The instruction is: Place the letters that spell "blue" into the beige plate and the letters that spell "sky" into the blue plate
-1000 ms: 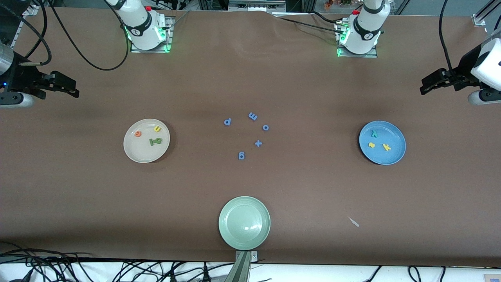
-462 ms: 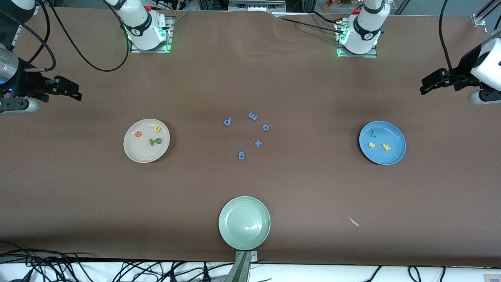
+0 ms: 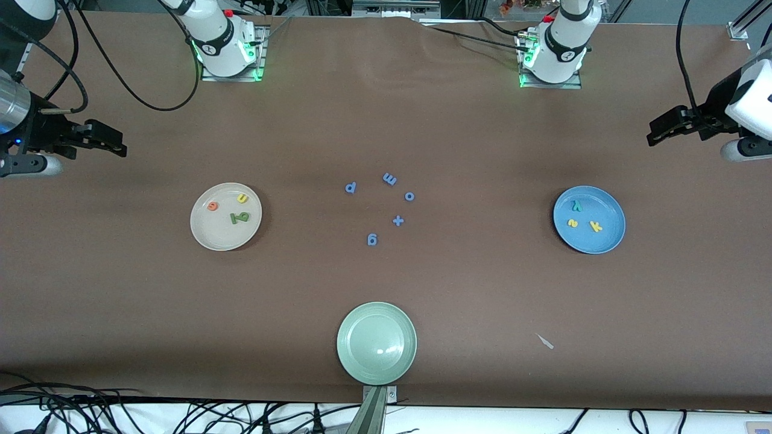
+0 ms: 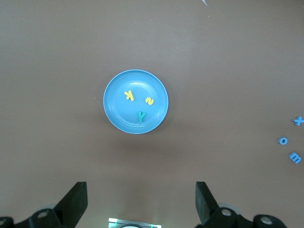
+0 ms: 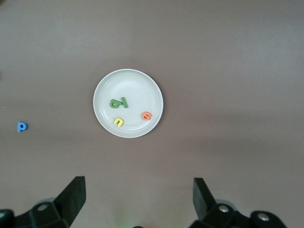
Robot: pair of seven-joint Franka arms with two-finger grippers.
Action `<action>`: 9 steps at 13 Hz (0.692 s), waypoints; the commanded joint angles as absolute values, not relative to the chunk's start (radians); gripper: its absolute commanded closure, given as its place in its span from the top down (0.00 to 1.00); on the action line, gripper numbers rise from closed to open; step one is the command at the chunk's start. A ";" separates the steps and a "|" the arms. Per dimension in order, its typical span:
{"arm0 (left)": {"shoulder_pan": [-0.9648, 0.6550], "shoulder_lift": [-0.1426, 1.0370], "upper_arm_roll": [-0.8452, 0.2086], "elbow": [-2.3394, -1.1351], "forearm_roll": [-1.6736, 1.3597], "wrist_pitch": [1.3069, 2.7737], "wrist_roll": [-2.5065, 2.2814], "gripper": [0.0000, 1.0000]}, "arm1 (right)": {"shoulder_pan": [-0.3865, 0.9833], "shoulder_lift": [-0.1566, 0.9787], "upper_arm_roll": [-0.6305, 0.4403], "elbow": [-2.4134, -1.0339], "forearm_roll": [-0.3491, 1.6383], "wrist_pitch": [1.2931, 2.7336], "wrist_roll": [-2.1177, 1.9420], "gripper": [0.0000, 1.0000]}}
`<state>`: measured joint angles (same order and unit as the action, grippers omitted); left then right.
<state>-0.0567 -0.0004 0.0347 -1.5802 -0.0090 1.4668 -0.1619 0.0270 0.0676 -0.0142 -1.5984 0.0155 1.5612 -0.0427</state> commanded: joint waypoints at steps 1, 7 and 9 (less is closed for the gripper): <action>-0.061 0.017 0.034 -1.545 0.017 1.445 -0.140 1.00 | 0.009 0.086 0.000 -1.555 0.003 1.546 -0.070 1.00; -0.063 0.018 0.034 -1.545 0.017 1.445 -0.141 1.00 | 0.006 0.089 -0.003 -1.537 0.006 1.548 -0.115 1.00; -0.063 0.018 0.034 -1.545 0.017 1.445 -0.141 1.00 | 0.008 0.089 -0.003 -1.537 0.005 1.546 -0.115 1.00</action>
